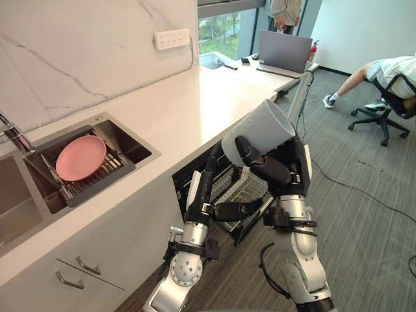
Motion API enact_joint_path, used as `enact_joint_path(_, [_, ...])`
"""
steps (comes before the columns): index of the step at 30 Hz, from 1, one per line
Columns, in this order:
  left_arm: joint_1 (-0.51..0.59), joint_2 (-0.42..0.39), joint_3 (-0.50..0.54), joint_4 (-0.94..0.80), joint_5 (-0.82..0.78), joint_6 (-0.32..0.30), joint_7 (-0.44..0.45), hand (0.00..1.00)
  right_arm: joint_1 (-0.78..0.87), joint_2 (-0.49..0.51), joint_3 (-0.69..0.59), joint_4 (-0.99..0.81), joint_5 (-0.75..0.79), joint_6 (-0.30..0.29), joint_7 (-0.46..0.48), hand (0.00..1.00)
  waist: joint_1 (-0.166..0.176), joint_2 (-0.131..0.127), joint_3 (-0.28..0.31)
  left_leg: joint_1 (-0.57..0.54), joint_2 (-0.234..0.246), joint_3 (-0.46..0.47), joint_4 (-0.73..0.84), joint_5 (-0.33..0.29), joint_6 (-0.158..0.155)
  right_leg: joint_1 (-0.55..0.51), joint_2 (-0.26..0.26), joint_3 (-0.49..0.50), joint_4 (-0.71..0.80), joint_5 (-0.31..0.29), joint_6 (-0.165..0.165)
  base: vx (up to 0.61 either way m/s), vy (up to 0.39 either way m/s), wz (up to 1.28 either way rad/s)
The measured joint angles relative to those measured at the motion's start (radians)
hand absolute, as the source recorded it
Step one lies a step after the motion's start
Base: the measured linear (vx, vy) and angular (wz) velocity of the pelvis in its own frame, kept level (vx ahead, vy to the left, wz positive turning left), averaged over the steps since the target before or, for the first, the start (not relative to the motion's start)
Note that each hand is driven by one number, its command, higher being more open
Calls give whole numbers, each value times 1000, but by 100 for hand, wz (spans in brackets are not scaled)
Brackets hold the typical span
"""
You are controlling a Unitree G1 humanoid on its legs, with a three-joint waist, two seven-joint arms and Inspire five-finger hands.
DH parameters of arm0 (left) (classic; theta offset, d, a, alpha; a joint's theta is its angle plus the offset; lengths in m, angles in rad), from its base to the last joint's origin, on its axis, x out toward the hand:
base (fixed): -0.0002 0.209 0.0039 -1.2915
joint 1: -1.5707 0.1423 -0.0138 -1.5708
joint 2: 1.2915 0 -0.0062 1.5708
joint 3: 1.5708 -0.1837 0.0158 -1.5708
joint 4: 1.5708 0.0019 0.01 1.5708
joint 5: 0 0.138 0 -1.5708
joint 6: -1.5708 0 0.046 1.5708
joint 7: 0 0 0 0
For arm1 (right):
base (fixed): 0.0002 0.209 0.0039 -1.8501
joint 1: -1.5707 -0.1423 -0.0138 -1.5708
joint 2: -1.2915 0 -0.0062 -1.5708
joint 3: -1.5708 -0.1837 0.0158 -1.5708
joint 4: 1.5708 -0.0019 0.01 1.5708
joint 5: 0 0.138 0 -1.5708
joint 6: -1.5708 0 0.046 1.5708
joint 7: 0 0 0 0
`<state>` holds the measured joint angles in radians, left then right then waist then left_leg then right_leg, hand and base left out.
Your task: Walk over to the sink, pick up the cup, carry it to the dishwasher, place the cup inside the dishwasher, then close the dishwasher door
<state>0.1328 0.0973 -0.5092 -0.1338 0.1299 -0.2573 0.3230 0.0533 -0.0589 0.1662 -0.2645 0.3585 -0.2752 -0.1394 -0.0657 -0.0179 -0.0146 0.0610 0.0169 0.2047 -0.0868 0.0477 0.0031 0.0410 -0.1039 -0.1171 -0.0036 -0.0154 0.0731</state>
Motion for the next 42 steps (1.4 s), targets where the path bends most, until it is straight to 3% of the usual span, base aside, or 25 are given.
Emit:
enact_joint_path(9, [82,-1,35,-5,-112,0,-91,100,0,-2,-49,0,0,0,6,0,3,-1,1,-5,0,-1,0,0,0,-3,0,-2,-2,0,0,0,0,0])
enact_joint_path(18, [152,-4,133,234,-228,37,-181,100,46,-1,-117,6,-5,0,29,0,6,-3,19,-12,1,-2,0,-1,-1,-10,-1,-2,-4,0,0,0,0,0])
enact_joint_path(25, [169,-4,209,384,-230,48,-239,100,90,-2,-163,37,-10,2,46,0,12,-6,35,-13,3,-2,0,-3,-3,-10,-1,-5,-12,0,0,0,0,0])
enact_joint_path(36, [164,-8,310,671,-186,62,-233,100,119,-1,-183,144,-138,19,81,0,18,-7,41,-10,5,-6,0,-4,-5,0,0,-10,-16,0,0,0,0,0])
enact_joint_path(42, [165,3,346,757,-167,70,-215,100,119,-3,-209,182,-156,28,83,0,21,-5,81,-10,4,-11,0,-5,-5,4,-1,-20,-23,0,0,0,-1,1])
